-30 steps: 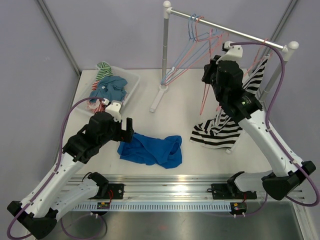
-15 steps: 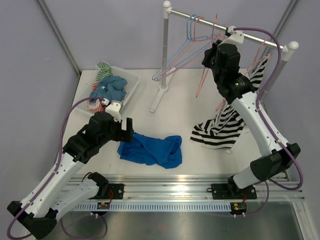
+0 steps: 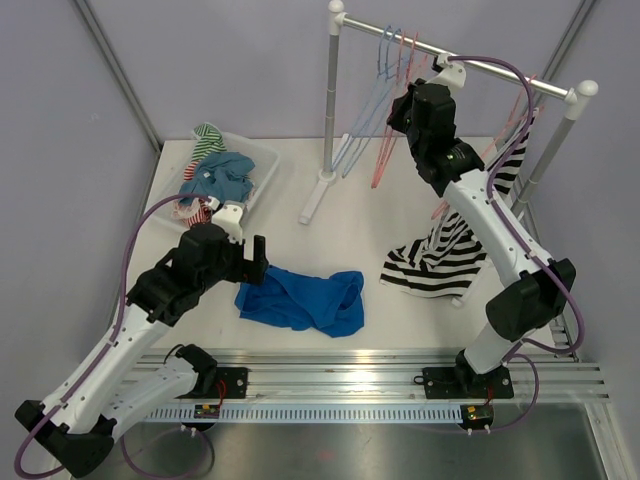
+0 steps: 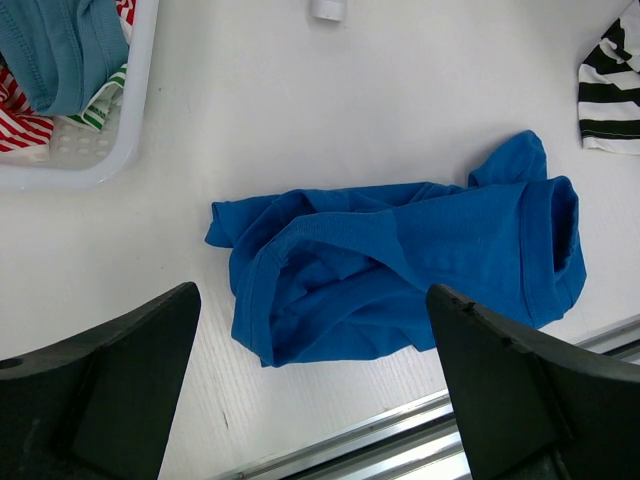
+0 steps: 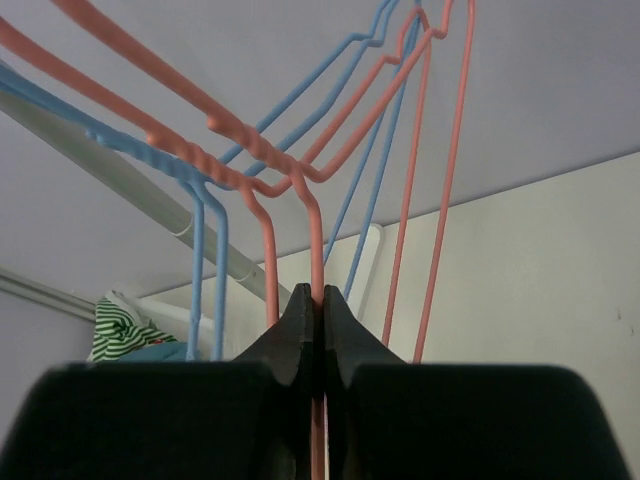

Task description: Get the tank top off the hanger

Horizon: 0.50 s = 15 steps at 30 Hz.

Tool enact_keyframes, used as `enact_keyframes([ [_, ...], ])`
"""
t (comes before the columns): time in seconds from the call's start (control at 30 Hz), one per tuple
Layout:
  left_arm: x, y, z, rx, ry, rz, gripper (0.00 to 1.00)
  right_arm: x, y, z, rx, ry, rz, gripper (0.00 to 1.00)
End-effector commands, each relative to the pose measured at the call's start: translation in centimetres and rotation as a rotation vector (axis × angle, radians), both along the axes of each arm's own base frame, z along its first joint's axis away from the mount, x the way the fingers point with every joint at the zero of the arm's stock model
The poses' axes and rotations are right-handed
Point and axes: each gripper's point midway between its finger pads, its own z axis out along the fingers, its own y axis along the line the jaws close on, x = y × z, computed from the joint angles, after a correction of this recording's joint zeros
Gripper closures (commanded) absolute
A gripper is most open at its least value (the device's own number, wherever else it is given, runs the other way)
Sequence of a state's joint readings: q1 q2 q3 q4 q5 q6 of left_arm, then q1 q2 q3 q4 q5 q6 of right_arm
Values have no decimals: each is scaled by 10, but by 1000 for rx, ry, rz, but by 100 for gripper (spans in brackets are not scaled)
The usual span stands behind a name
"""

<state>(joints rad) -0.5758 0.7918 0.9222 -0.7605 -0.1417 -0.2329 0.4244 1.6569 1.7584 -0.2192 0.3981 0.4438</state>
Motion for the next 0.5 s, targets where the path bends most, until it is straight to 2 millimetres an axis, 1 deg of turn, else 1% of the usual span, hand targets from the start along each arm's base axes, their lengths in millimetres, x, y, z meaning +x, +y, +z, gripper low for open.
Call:
enact_keyframes([
  [0.0,8,-4,4,-16,-24,5,1,-2,5,25,62,-69,16,97],
  [0.03,8,-4,3,-14,-22,5,1,-6,5,27,64,-73,21,92],
  [0.07,9,-4,2,-12,-18,7,1,-8,2,29,60,-79,20,81],
  [0.1,9,-4,2,-8,-15,12,1,-11,2,25,59,-76,21,75],
  [0.13,9,-4,3,-11,-16,15,1,-20,-3,35,63,-100,20,68],
  [0.17,10,-4,3,-15,-14,20,1,-25,-5,39,65,-110,22,64],
  [0.2,9,-4,4,-18,-13,22,1,-34,-9,45,67,-126,25,60],
  [0.27,9,-6,11,-49,-12,35,1,-45,-13,51,62,-137,29,54],
  [0.3,9,-7,9,-52,3,45,1,-56,-18,58,67,-156,32,45],
  [0.37,11,-6,13,-74,23,96,1,-68,-22,66,61,-175,46,38],
  [0.4,12,-8,10,-68,38,102,1,-81,-26,75,62,-192,54,33],
  [0.47,12,-14,8,-83,53,118,1,-98,-24,84,49,-209,110,20],
])
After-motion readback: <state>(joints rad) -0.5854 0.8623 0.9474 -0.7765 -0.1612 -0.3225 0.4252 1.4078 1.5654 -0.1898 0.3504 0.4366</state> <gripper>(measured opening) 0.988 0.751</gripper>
